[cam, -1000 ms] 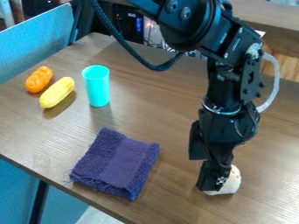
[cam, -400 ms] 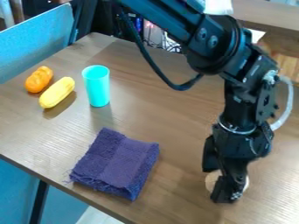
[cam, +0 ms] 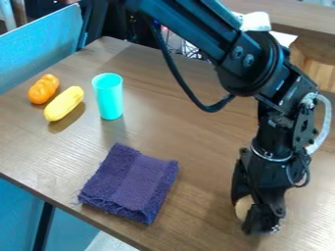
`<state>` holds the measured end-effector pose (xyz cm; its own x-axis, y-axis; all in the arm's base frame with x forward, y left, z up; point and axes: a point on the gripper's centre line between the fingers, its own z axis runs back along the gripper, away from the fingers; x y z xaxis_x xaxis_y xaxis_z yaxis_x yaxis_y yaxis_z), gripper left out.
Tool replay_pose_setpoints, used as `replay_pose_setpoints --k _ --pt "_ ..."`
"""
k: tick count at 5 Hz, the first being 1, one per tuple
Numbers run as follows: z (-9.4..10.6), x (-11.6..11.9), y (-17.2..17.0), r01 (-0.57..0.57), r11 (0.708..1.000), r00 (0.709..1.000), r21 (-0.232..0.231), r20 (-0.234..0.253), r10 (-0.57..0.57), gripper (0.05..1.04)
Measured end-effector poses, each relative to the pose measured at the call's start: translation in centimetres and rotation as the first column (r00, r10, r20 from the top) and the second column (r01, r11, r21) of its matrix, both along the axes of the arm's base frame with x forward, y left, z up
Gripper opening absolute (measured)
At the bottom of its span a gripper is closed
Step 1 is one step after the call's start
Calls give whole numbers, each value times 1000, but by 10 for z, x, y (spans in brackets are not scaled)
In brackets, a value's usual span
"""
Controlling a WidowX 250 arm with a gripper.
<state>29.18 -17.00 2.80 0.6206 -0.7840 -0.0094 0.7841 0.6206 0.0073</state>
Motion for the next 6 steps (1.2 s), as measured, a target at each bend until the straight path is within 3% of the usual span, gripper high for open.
replay_pose_setpoints --k 1,2,3,4,6 --pt "1 -7 0 -19 1000 1000 -19 -22 19 615" --pt "43 -5 22 -121 982 992 -143 25 126 610" --pt "81 17 58 -307 914 939 -266 72 337 610" --pt "99 54 75 -413 845 879 -340 93 467 610" --pt "56 114 102 -586 783 783 -206 103 613 610"
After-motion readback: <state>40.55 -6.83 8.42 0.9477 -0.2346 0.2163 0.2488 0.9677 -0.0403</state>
